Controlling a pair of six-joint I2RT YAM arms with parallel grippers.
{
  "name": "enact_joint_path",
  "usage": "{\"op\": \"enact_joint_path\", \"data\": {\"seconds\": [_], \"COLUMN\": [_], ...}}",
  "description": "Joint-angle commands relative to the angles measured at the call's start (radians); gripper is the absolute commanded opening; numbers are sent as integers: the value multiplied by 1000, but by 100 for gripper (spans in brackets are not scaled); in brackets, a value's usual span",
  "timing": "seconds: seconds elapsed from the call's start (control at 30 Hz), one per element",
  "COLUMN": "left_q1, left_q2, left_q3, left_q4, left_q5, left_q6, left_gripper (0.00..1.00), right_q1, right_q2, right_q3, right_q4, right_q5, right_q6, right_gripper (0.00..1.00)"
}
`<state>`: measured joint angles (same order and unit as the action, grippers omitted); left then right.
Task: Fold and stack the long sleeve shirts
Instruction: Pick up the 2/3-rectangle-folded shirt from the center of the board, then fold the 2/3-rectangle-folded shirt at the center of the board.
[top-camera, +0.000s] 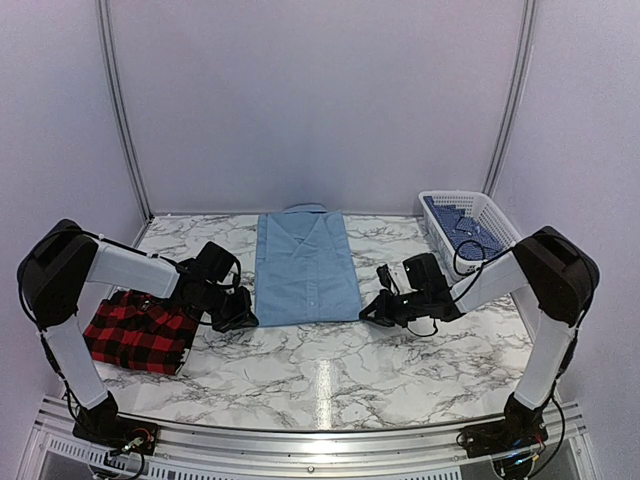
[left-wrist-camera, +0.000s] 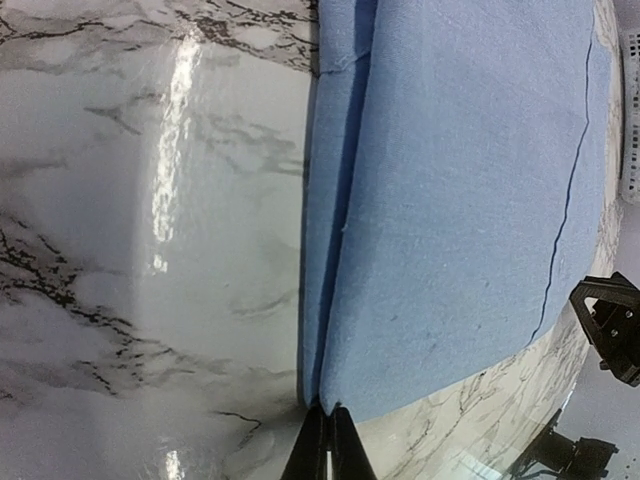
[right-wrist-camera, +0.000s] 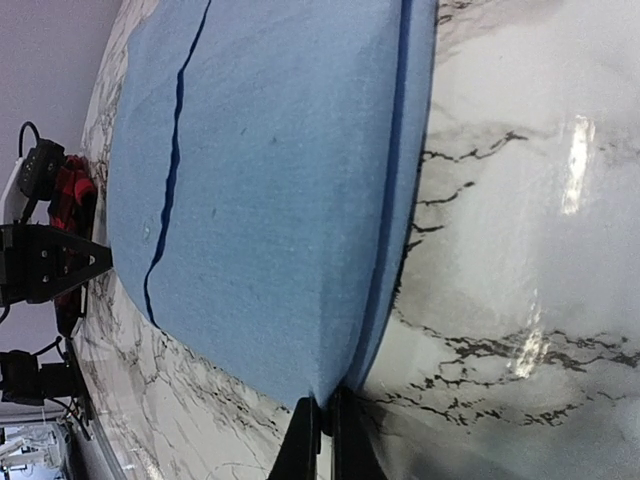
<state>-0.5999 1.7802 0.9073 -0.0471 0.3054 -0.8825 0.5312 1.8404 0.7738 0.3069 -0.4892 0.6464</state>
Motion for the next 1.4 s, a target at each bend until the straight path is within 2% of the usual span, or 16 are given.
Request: {"op": "enact_joint_path", "data": {"seconds": [0.0, 0.27, 0.57, 0.73, 0.87, 1.0, 1.1, 1.27, 1.37], "left_q1": [-14, -48, -137, -176, -174, -101, -13, 141, 211], "left_q2": [-20, -171, -441, -567, -569, -452, -309, 33, 266], "left_q3": [-24, -122, -219, -164, -70, 63, 207, 523, 752], "left_q4": [-12, -16, -92, -192, -254, -277, -276, -251, -202], "left_q5": [17, -5, -68, -101, -129, -119, -92, -29, -1], "left_q6": [8, -7, -59, -75, -46, 11, 96, 192, 226], "left_gripper": [0, 0, 0, 0, 0, 0, 0, 0, 0], "right_q1": [16, 49, 132, 178, 181, 150, 90, -36, -90], "right_q2": [-15, -167, -431, -562, -584, -449, -296, 77, 322], "right_q3": [-21, -111, -179, -147, -57, 156, 331, 669, 879], "right_q4": [-22, -40, -139, -225, -270, -373, -381, -391, -333], "right_q5": [-2, 9, 78, 117, 134, 149, 139, 82, 41], "right_q6": [15, 32, 88, 115, 106, 24, -33, -109, -108], "right_gripper": [0, 0, 0, 0, 0, 0, 0, 0, 0]}}
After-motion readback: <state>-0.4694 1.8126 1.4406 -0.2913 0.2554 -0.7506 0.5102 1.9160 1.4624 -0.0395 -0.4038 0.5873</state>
